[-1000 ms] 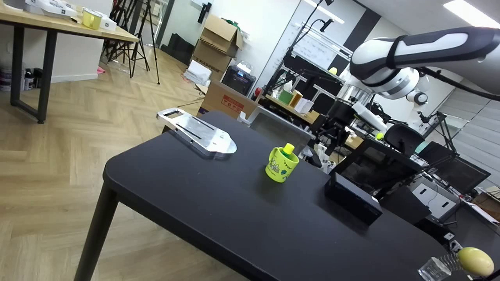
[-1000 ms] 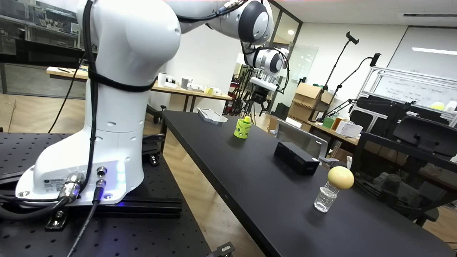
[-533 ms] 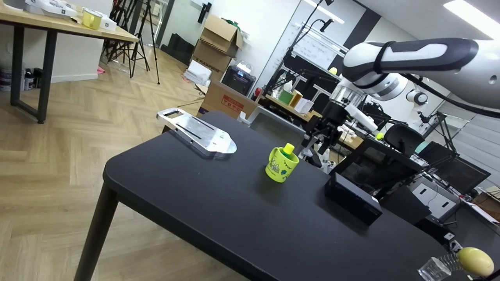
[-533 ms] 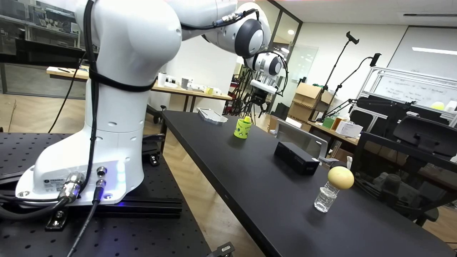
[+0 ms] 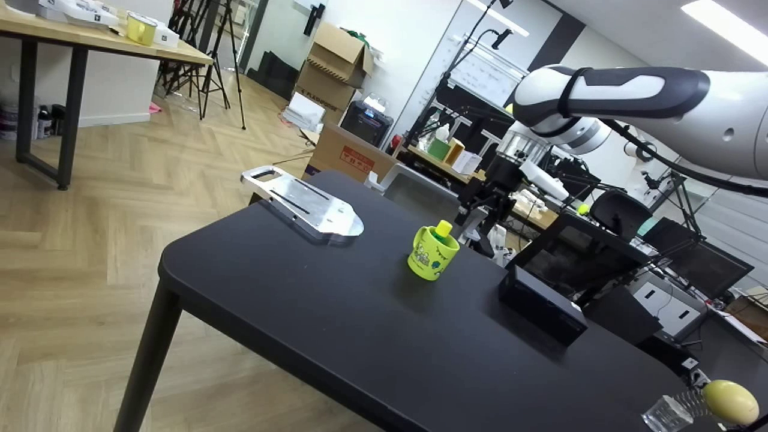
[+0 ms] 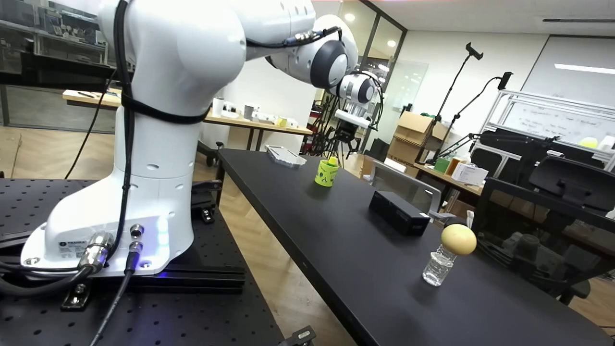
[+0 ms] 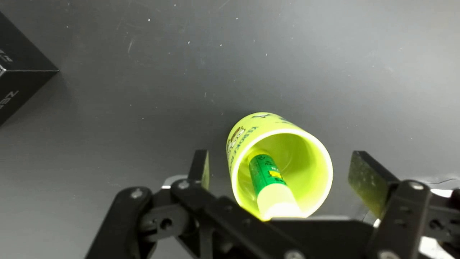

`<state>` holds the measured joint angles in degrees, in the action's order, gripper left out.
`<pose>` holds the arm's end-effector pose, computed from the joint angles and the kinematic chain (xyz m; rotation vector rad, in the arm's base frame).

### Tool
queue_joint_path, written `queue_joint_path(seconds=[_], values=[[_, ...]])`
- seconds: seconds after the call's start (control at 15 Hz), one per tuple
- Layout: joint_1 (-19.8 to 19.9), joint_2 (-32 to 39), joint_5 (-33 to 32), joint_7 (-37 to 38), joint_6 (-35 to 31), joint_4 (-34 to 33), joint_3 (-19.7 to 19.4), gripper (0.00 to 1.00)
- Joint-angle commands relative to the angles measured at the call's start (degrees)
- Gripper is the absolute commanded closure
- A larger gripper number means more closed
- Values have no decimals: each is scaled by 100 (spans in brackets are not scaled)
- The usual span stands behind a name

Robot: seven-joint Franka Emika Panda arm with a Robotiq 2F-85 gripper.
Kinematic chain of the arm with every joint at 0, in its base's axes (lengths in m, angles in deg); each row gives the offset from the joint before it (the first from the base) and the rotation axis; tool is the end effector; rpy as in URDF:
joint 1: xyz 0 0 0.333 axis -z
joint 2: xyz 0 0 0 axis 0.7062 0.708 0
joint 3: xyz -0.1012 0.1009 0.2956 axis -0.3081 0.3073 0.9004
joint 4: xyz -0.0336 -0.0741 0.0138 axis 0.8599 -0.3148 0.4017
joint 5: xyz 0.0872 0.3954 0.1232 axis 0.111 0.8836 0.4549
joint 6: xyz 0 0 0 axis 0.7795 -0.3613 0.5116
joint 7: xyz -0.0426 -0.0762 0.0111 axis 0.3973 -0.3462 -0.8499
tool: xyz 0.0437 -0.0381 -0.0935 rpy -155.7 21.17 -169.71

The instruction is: Take the yellow and green glue stick out of the yellow mug and place it on the black box

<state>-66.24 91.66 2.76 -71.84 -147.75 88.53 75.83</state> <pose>0.7539 0.3501 0.2505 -2.9097 -1.0879 0.1733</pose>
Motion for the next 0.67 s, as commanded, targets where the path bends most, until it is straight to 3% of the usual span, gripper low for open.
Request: queue_joint_path(seconds=[0.0, 0.6], values=[[2, 0, 0, 0, 0, 10, 0, 0], [-23, 48, -53, -21, 32, -58, -38, 0]])
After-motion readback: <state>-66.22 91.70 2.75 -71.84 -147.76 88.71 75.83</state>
